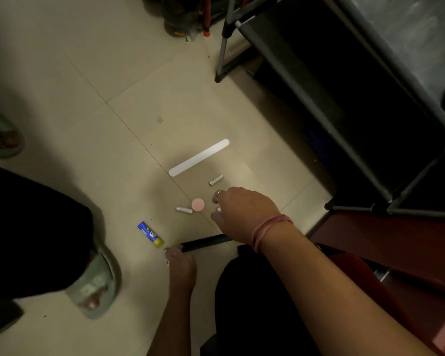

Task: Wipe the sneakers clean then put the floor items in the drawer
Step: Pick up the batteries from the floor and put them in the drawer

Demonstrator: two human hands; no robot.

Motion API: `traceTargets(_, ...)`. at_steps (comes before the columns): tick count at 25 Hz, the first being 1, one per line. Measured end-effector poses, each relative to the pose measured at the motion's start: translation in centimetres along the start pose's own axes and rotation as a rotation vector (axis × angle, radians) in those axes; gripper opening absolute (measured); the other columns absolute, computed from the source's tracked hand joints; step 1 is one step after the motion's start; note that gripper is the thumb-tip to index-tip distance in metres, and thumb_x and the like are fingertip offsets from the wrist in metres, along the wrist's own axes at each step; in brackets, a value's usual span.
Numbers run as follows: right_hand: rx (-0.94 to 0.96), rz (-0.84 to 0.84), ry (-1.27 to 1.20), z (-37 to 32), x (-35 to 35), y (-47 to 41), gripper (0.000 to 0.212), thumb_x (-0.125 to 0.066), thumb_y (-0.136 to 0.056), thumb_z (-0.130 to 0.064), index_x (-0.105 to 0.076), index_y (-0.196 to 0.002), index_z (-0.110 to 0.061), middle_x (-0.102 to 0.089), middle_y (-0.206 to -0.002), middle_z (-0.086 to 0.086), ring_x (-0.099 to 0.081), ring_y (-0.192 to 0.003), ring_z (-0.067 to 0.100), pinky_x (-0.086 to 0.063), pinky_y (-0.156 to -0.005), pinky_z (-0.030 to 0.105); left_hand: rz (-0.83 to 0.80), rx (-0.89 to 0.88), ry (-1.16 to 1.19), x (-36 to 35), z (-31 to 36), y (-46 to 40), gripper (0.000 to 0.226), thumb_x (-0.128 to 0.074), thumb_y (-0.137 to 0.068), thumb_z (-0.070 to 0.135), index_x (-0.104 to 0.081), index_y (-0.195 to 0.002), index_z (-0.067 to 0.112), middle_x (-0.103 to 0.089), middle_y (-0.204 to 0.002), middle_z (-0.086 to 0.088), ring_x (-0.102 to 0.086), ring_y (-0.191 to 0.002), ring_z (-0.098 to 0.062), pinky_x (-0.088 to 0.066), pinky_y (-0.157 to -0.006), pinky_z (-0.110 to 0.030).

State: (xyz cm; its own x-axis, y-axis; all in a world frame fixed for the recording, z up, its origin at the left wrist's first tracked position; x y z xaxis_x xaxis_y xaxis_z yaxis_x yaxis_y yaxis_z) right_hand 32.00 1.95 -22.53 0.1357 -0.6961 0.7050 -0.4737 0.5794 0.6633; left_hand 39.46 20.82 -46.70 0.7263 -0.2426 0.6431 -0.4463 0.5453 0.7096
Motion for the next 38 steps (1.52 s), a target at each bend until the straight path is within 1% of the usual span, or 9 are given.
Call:
traceTargets(6, -0.012, 0.013, 0.024, 0.1, 0.4, 0.1, 0.031, -0.043, -0.095, -0.021, -0.054, -0.124, -0.020, -0.057, -0.118, 0.009, -0.057, -0.104, 0.028, -0.045, -0.077, 0.032, 0.077, 0.354, 0.227, 1.2, -4.4, -1.6, 0.039, -0.050, -0.098, 0.018, -0.042, -0.122, -0.012, -0.047, -0.119, -0.036, -0.048, -0.109, -0.048, -0.041, -0.090, -0.050)
traceTargets(12, -0.019, 0.025, 0.021, 0.1, 0.5, -0.1, 0.030, -0.043, -0.095, -0.020, -0.055, -0.122, -0.020, -0.059, -0.115, 0.009, -0.058, -0.102, 0.028, -0.041, -0.071, 0.031, 0.091, 0.364, 0.318, 1.7, -4.7, -2.1, 0.034, -0.050, -0.097, 0.020, -0.052, -0.108, -0.012, -0.055, -0.106, -0.034, -0.054, -0.101, -0.047, -0.041, -0.078, -0.041)
traceTargets(15, -0.076, 0.130, -0.089, 0.4, 1.4, -0.4, 0.028, -0.042, -0.095, -0.021, -0.059, -0.117, -0.017, -0.061, -0.112, 0.007, -0.059, -0.099, 0.028, -0.043, -0.072, 0.031, 0.142, 0.401, 0.697, 3.0, -2.5, -0.3, 0.021, -0.045, -0.099, 0.017, -0.051, -0.094, -0.003, -0.054, -0.087, -0.020, -0.059, -0.084, -0.035, -0.046, -0.067, -0.034)
traceTargets(19, -0.174, 0.289, -0.647, 1.0, 2.2, -1.0, 0.026, -0.040, -0.095, -0.019, -0.065, -0.099, -0.016, -0.066, -0.084, 0.001, -0.062, -0.078, 0.019, -0.049, -0.071, 0.030, 0.090, 0.202, 1.396, 7.8, 5.8, 2.5, 0.010, -0.046, -0.095, 0.014, -0.050, -0.089, 0.008, -0.059, -0.080, -0.011, -0.057, -0.074, -0.017, -0.051, -0.059, -0.017)
traceTargets(22, -0.306, 0.292, -1.358, 2.1, 2.1, -1.2, 0.022, -0.043, -0.094, -0.016, -0.065, -0.091, -0.018, -0.063, -0.074, -0.003, -0.058, -0.069, 0.012, -0.045, -0.068, 0.026, 0.029, -0.060, 1.471, 13.4, 13.3, 4.9, 0.035, -0.045, -0.096, 0.005, -0.046, -0.125, 0.024, -0.065, -0.078, -0.006, -0.061, -0.069, -0.015, -0.054, -0.069, -0.024)
traceTargets(25, -0.409, 0.260, -1.793, 2.9, 2.1, -0.8, 0.020, -0.049, -0.094, -0.021, -0.067, -0.097, -0.014, -0.064, -0.083, 0.000, -0.058, -0.076, 0.013, -0.043, -0.071, 0.026, 0.010, -0.160, 1.437, 17.4, 18.6, 6.7, 0.029, -0.039, -0.097, 0.001, -0.053, -0.116, 0.019, -0.064, -0.070, -0.001, -0.063, -0.062, -0.011, -0.054, -0.065, -0.023)
traceTargets(29, -0.385, 0.183, -2.077, 2.5, 2.6, -0.5, 0.032, -0.052, -0.093, -0.026, -0.065, -0.115, -0.007, -0.062, -0.089, 0.003, -0.059, -0.070, 0.011, -0.047, -0.069, 0.025, -0.041, -0.121, 1.515, 19.0, 23.2, 8.2, 0.011, -0.045, -0.099, 0.014, -0.056, -0.100, 0.013, -0.070, -0.076, 0.001, -0.069, -0.075, -0.013, -0.056, -0.074, -0.029)
traceTargets(35, -0.372, 0.145, -2.308, 2.4, 2.7, -0.4, 0.020, -0.061, -0.086, -0.036, -0.066, -0.087, -0.017, -0.059, -0.075, 0.004, -0.058, -0.080, 0.021, -0.047, -0.096, 0.040, -0.125, -0.258, 1.216, 18.2, 25.9, 9.8, 0.051, -0.039, -0.082, 0.054, -0.063, -0.122, 0.033, -0.058, -0.130, 0.005, -0.053, -0.122, -0.006, -0.040, -0.107, -0.034)
traceTargets(38, -0.400, 0.151, -2.377, 2.7, 2.5, -0.4, 0.015, -0.060, -0.089, -0.029, -0.067, -0.087, -0.016, -0.062, -0.073, 0.003, -0.061, -0.071, 0.018, -0.052, -0.088, 0.039, -0.133, -0.355, 1.436, 19.9, 25.8, 10.0, 0.036, -0.039, -0.093, 0.037, -0.055, -0.125, 0.036, -0.053, -0.131, 0.011, -0.050, -0.124, -0.001, -0.044, -0.100, -0.024)
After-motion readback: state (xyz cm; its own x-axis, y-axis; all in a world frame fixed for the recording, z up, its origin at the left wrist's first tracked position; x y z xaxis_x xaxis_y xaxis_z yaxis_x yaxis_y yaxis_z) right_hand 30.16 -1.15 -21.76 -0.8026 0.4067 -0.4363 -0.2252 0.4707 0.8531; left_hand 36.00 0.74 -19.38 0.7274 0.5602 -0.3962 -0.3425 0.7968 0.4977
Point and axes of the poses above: each hand's wrist, its own y-axis away from the middle knuckle, its own x-axis out of the back of the hand, z = x × y, the point moved 6 cm from there along -y, towards the middle knuckle
